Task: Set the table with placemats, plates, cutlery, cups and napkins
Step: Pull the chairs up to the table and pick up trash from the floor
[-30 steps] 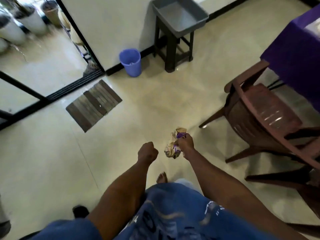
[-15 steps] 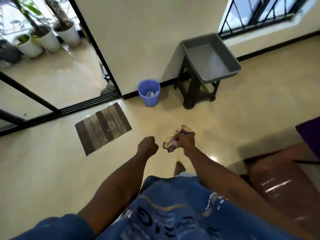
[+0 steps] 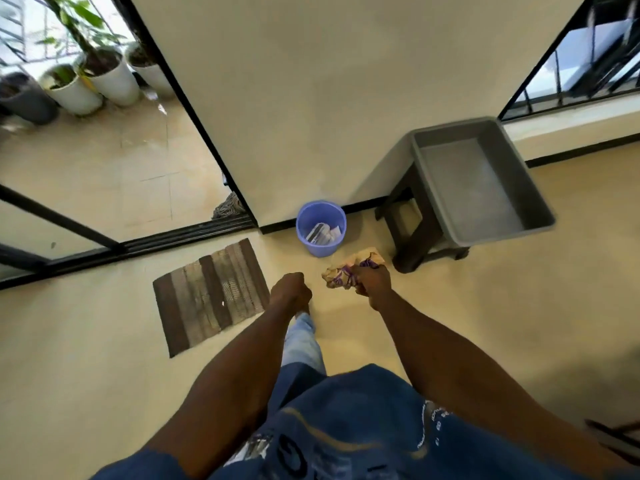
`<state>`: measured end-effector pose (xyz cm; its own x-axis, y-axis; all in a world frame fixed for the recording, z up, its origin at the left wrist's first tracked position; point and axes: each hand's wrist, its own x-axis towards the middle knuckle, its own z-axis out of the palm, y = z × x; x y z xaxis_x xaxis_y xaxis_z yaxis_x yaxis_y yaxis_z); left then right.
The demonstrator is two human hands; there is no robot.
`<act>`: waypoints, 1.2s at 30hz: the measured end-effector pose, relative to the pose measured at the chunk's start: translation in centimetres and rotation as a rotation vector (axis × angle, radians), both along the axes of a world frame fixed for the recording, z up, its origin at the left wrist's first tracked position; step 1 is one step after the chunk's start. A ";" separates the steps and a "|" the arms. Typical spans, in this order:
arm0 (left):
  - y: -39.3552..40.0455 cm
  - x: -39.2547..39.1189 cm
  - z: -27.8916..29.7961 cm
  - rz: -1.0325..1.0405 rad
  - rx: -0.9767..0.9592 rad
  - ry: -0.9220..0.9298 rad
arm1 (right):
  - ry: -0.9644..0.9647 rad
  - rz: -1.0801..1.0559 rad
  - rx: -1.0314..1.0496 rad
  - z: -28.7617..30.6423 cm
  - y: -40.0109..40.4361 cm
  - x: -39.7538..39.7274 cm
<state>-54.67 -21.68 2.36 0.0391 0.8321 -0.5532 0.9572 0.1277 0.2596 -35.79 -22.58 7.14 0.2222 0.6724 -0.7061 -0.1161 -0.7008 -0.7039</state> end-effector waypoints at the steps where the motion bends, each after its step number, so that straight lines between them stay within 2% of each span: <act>1: 2.4 -0.4 0.1 -0.009 -0.008 -0.001 | 0.029 -0.013 -0.004 0.3 2.2 -0.7; 3: 7.1 -1.3 0.1 -0.030 -0.030 -0.002 | 0.064 -0.033 0.002 0.8 6.6 -2.1; 8: 17.3 -2.9 -0.2 -0.011 -0.051 -0.029 | -0.062 -0.120 -0.046 -3.6 16.3 -3.7; 14: 24.2 -3.0 -1.2 0.053 -0.093 -0.042 | -0.168 -0.129 -0.071 -9.5 24.7 -4.2; 17: 26.1 -3.1 -1.8 0.072 -0.121 -0.026 | -0.162 -0.079 -0.175 -12.7 27.5 -4.4; 18: 26.5 -2.9 -1.9 0.072 -0.140 -0.016 | -0.161 -0.066 -0.189 -13.7 28.0 -4.3; 20: 27.1 -2.6 -1.9 0.052 -0.166 -0.002 | -0.211 0.002 -0.243 -12.1 28.6 -4.3; 22: 27.8 -1.9 -1.9 0.044 -0.177 -0.005 | -0.323 0.148 -0.300 -9.0 28.7 -4.3; 25: 28.7 -0.7 -1.0 0.031 -0.176 -0.017 | -0.478 0.328 -0.277 -8.7 27.9 -3.5; 33: 28.7 0.8 1.2 -0.133 -0.101 -0.047 | -0.680 0.477 -0.121 -8.9 25.2 -3.2; 36: 28.2 1.1 1.8 -0.280 -0.084 -0.029 | -0.784 0.483 -0.084 -5.1 23.6 -3.9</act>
